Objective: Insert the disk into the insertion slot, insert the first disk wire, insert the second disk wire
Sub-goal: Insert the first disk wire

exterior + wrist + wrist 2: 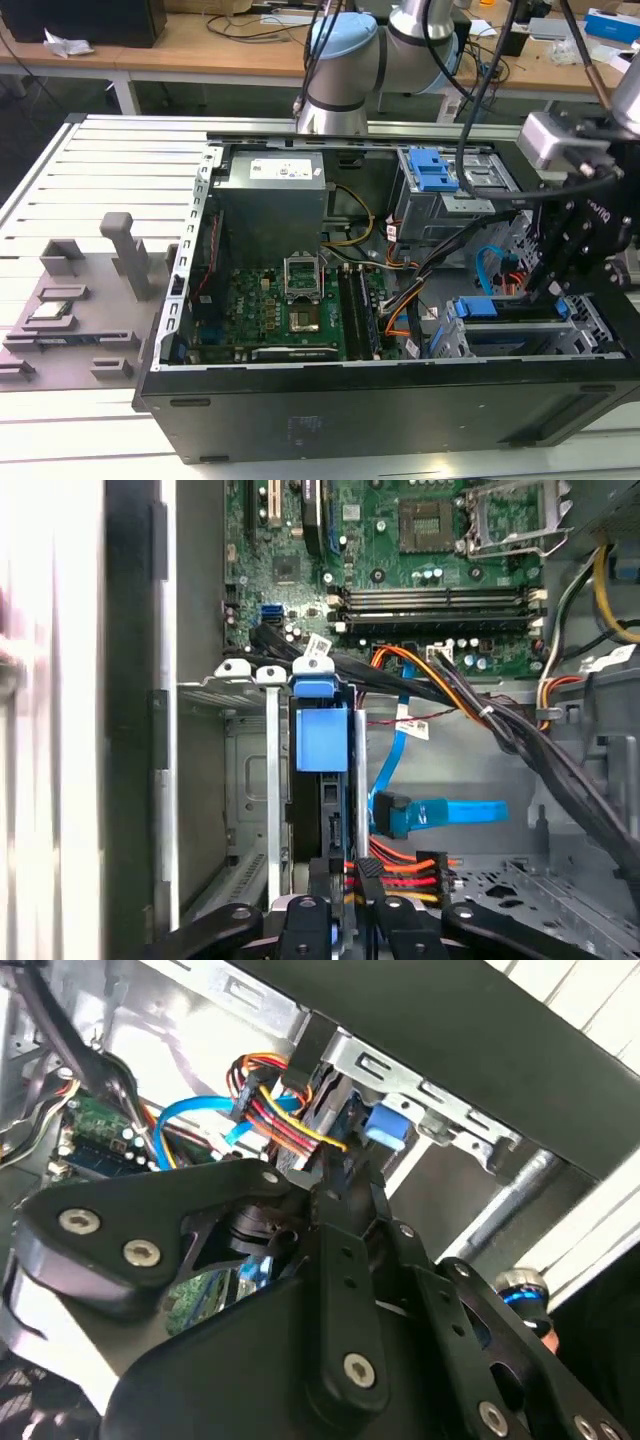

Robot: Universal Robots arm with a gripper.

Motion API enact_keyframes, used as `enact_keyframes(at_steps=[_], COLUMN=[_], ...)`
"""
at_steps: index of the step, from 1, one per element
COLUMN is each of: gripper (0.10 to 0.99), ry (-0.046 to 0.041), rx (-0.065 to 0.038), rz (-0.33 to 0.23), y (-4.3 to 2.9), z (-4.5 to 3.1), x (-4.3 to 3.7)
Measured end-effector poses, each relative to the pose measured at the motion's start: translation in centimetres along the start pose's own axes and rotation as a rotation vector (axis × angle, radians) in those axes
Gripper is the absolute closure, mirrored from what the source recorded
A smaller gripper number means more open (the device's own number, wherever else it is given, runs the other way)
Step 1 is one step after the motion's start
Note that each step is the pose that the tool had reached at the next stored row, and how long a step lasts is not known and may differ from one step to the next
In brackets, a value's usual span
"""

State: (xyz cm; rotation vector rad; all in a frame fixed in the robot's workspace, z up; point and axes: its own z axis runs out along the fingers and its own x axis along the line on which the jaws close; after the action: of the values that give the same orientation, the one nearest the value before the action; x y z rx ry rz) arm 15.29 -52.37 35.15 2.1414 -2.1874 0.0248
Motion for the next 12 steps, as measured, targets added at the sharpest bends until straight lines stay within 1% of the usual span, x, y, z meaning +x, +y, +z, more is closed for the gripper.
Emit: enact_keyframes(at_steps=[1, 2, 3, 5, 7, 8, 12], gripper=[0.843, 0.925, 0.980, 0.980, 0.980, 0.980, 0.980], ry=[-0.0002, 0.0001, 0.0001, 0.0003, 0.0001, 0.0000, 0.0001], rx=[0.000, 0.000, 0.000, 0.000, 0.000, 0.000, 0.000], rz=[0.000, 0.000, 0.000, 0.000, 0.000, 0.000, 0.000], y=[0.04, 0.09, 0.11, 0.15, 0.18, 0.18, 0.18], z=[-0.64, -1.65, -1.99, -2.84, -3.49, -3.59, -3.60], x=[-0.18, -0.60, -0.72, -0.85, -0.85, -0.84, -0.84])
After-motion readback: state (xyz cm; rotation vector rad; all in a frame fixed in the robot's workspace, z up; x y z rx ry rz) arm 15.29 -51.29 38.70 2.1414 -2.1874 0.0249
